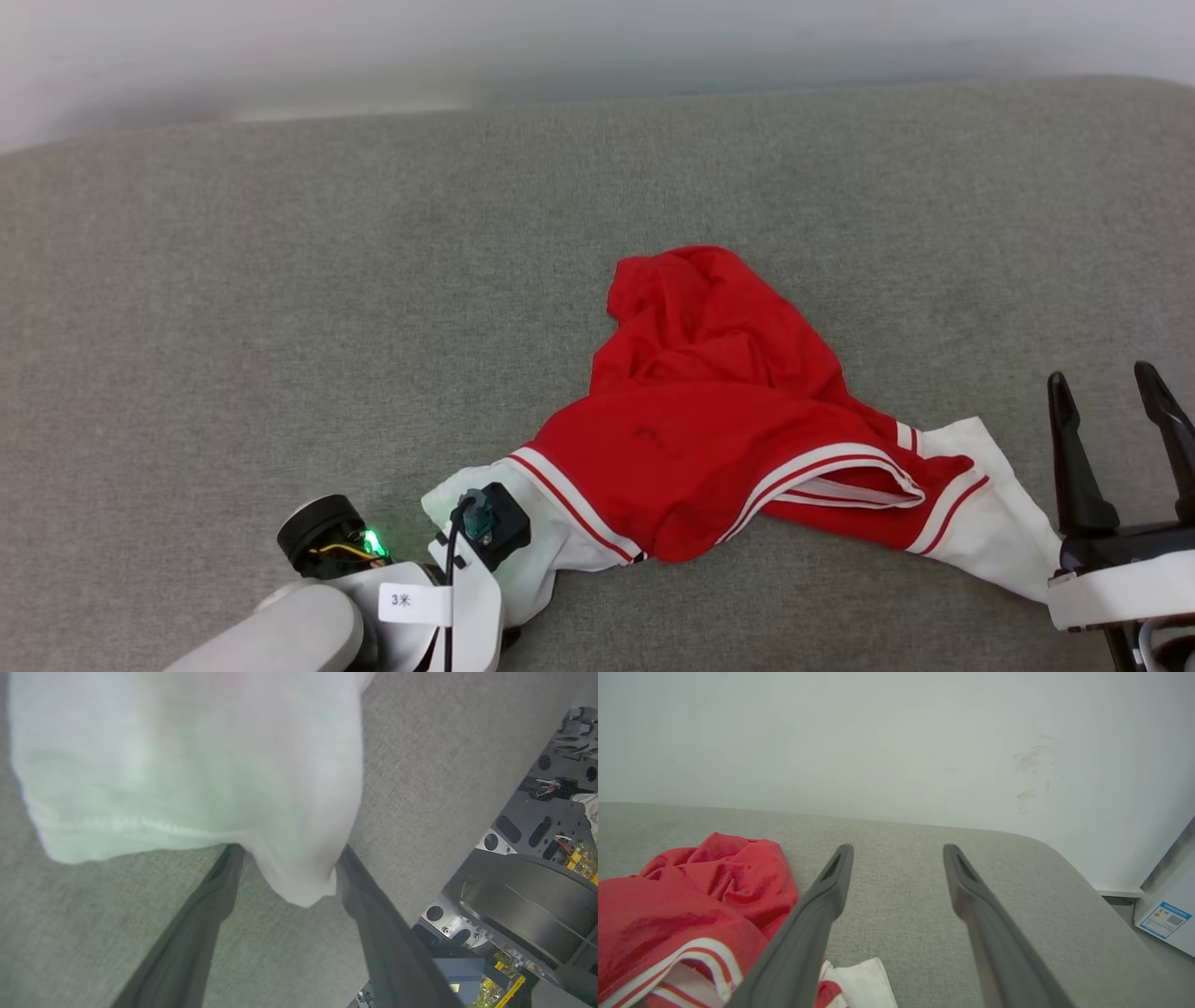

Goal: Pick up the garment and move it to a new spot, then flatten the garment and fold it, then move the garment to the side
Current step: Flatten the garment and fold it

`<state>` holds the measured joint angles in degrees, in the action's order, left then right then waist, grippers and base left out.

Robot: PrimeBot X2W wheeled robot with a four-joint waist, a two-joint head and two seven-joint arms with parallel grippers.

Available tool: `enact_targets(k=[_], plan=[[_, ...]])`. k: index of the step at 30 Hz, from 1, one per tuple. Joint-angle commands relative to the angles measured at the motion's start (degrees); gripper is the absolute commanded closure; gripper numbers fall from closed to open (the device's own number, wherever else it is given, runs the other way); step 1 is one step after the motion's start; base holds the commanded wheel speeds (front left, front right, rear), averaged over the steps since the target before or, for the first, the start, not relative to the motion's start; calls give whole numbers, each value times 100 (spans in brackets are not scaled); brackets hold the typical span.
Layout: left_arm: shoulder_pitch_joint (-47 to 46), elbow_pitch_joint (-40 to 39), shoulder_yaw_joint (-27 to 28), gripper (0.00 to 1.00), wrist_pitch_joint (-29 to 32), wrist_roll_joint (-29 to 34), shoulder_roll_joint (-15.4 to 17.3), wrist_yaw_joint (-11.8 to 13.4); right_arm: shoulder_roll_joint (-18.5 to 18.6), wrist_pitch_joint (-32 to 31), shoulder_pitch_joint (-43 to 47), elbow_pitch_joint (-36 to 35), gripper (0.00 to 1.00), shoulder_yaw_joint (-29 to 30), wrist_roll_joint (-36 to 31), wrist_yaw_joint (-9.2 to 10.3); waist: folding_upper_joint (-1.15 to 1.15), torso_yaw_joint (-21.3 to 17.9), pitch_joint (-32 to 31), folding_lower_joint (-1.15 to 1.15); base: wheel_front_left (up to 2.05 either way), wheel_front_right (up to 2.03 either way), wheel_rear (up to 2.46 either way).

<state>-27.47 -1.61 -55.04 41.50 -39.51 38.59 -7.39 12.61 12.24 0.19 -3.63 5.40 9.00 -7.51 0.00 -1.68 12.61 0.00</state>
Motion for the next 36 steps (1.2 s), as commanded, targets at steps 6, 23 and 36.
enact_targets(k=[6, 23, 36], plan=[[-46, 565, -586, 0, -13, -24, -63, 1, -24, 34, -236, 1, 0, -45, -35, 4, 0, -81, 339, 0, 0, 0, 0], [-698, 462, -159, 100, -1015, 107, 563, 352, -85, 76, -54, 169, 0, 68, -110, 4, 0, 226, -150, 0, 0, 0, 0], [53, 1068, 147, 100, -1201, -186, 1393, 1066, 18, 67, 13, 268, 0, 69, -88, 4, 0, 294, -214, 0, 0, 0, 0]])
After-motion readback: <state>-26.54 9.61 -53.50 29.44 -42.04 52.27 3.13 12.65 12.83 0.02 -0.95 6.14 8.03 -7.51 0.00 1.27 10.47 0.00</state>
